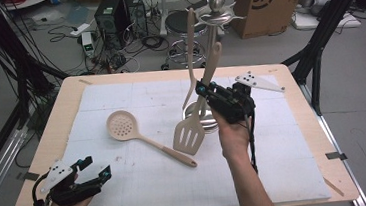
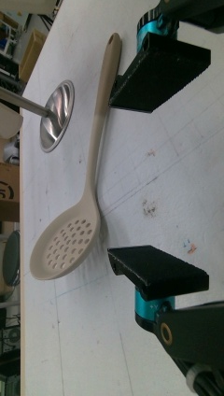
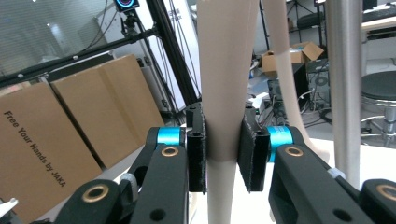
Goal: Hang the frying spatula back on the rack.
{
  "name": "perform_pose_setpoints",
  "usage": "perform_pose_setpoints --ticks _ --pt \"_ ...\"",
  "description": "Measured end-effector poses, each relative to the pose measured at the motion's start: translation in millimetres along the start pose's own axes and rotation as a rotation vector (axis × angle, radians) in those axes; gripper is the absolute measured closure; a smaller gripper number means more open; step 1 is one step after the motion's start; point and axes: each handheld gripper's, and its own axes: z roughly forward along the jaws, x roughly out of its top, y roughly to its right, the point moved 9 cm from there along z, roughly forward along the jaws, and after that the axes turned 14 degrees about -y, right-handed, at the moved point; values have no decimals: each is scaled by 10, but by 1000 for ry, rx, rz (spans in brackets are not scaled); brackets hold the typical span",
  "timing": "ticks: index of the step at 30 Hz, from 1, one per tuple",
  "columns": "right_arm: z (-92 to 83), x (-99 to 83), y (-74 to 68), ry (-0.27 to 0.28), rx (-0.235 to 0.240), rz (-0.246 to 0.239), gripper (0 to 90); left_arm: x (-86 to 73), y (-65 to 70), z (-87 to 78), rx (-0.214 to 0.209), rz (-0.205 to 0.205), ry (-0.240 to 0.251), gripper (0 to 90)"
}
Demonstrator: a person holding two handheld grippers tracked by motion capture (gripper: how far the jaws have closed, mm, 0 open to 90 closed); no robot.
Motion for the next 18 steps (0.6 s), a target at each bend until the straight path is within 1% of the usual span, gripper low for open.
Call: perform_pose_setpoints --ticks 2,4,7,9,13,15,18 --pt "6 18 37 9 -4 2 760 -1 -3 -1 0 0 0 238" --pt "15 22 52 9 -3 10 760 -3 -7 -1 2 1 -2 238" --pt "16 41 63 11 -5 9 760 -4 -7 4 1 -2 -1 238" --pt "2 84 62 15 -15 -1 760 -6 -9 5 1 -3 -2 238" --pt "-50 194 39 48 -25 -23 760 -7 -14 2 4 -3 -3 238" --pt "-57 236 37 54 -26 -26 760 -7 -14 -1 5 -2 -3 238" --pt "-50 252 38 56 -26 -25 760 -5 -12 -7 3 -4 2 238"
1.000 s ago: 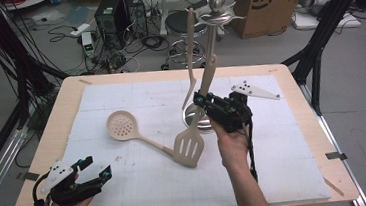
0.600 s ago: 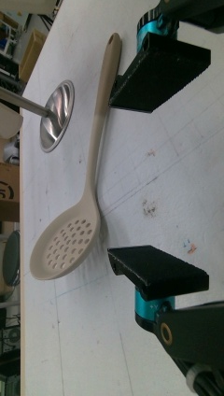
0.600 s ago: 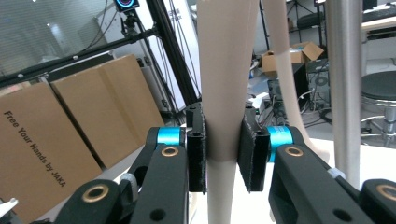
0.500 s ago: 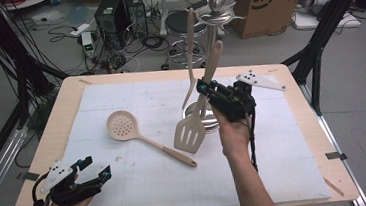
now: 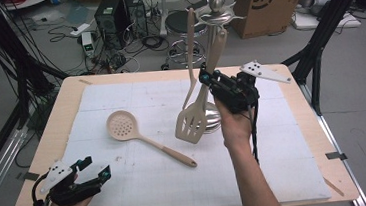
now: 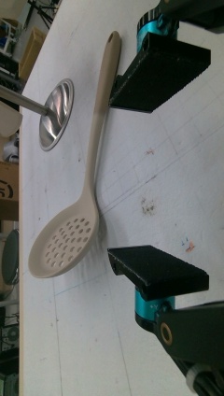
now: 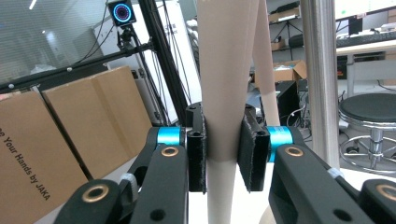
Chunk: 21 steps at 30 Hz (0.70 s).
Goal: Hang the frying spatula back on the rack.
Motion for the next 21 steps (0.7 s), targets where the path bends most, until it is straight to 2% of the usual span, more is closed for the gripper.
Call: perform_pose_setpoints --ticks 7,11,15,21 --pt "6 40 10 25 9 -11 760 2 -9 -7 3 -3 2 238" --pt "27 46 44 31 20 11 760 2 -15 -21 5 -4 5 238" --pt "36 59 46 38 34 4 759 0 -16 -22 5 -5 5 238" --pt "72 55 94 31 57 22 759 -1 -15 -24 6 -5 4 238"
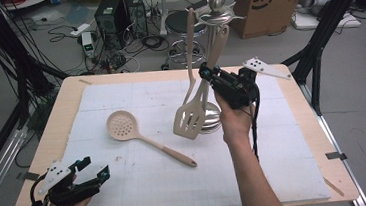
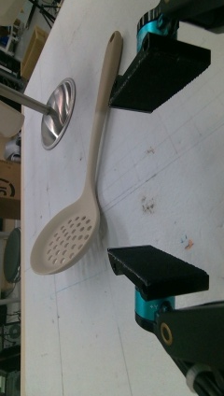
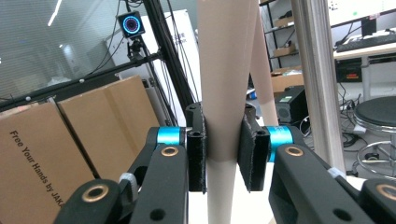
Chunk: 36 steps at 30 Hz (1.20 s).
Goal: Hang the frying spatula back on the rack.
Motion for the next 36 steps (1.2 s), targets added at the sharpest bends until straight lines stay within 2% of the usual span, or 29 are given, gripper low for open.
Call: perform_pose_setpoints --ticks 6,10,16,20,26,27,30,32,36 --pt "42 -11 26 -12 15 0 759 -1 -2 3 -1 1 0 238" --pt "64 -9 57 -11 8 -2 759 -2 -7 -1 0 -1 0 238" --pt "111 -8 68 -11 35 -10 758 0 -2 1 1 -1 1 238" --pt "148 -12 104 -14 32 -10 756 1 -5 -6 1 2 2 238" --pt "143 -8 130 -14 -3 -31 751 1 -3 -2 0 1 2 238" --pt "142 -7 128 -14 4 -25 749 2 -1 -2 -1 2 3 238" --pt "135 0 143 -4 -8 -20 713 2 -2 -3 0 1 3 238" --pt "120 19 160 13 -15 -4 633 2 -4 -4 1 0 3 238" --pt "82 25 208 15 -41 11 602 -1 -1 3 -1 3 -1 238"
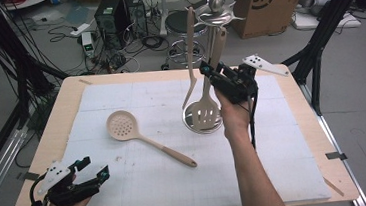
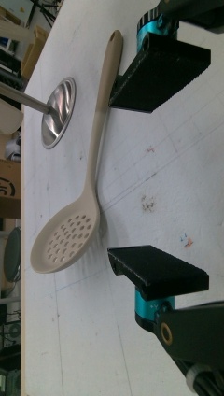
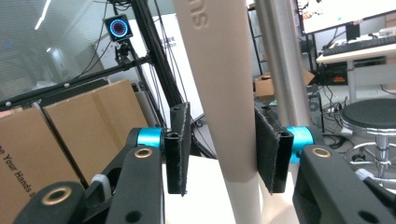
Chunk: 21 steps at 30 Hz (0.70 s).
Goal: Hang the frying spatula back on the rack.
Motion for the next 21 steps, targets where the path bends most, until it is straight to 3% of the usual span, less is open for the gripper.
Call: perform_pose_setpoints --ticks 4,8,12,21 --pt "-27 13 -7 8 -10 -8 559 4 10 2 -1 1 1 238" --pt "-57 28 -6 25 -65 -30 518 2 5 -6 1 2 1 238" --pt "-127 68 -25 65 -89 -32 476 4 21 7 -7 6 0 238" --pt "-275 86 -2 114 -92 -27 472 7 25 7 -7 9 0 238"
